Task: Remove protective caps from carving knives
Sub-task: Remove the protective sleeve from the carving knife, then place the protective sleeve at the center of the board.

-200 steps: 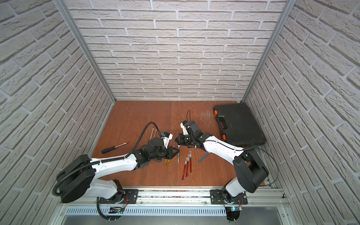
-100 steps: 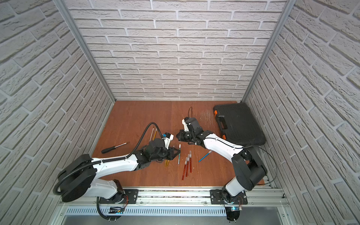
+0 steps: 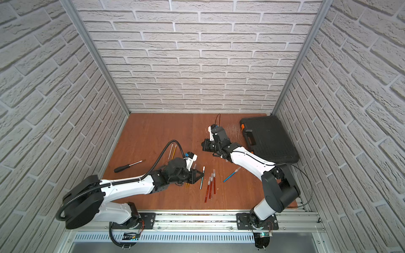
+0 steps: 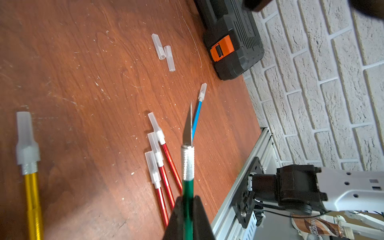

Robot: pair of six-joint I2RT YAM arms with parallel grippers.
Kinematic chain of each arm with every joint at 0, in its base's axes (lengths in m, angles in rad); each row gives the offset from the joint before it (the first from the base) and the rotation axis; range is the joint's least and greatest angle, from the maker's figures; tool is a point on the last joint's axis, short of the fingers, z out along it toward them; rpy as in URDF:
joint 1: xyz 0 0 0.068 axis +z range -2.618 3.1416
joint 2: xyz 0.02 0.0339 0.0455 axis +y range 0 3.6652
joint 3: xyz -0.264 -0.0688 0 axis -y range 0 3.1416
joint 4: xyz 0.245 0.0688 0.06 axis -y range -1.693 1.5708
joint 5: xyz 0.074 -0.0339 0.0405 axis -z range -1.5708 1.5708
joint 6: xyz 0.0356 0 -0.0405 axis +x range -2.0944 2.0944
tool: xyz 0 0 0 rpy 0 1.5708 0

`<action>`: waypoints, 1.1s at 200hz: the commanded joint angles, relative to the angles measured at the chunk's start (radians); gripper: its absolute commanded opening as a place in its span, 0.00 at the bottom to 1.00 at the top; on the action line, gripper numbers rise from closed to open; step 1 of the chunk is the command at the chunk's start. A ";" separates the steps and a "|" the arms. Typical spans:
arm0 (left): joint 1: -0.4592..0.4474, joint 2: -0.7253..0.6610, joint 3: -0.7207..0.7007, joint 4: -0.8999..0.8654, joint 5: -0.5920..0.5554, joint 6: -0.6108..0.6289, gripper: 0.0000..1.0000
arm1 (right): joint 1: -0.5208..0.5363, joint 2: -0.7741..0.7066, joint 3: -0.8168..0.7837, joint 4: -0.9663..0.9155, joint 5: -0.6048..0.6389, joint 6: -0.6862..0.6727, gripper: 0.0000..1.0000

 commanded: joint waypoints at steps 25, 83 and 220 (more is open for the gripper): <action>0.056 -0.122 -0.015 -0.104 -0.031 0.041 0.00 | -0.038 -0.002 -0.024 -0.096 0.096 -0.119 0.10; 0.097 -0.225 -0.040 -0.195 -0.048 0.054 0.00 | -0.063 0.069 -0.047 -0.114 0.197 -0.189 0.09; 0.121 -0.240 -0.042 -0.230 -0.051 0.057 0.00 | -0.079 0.190 -0.102 -0.034 0.298 -0.202 0.10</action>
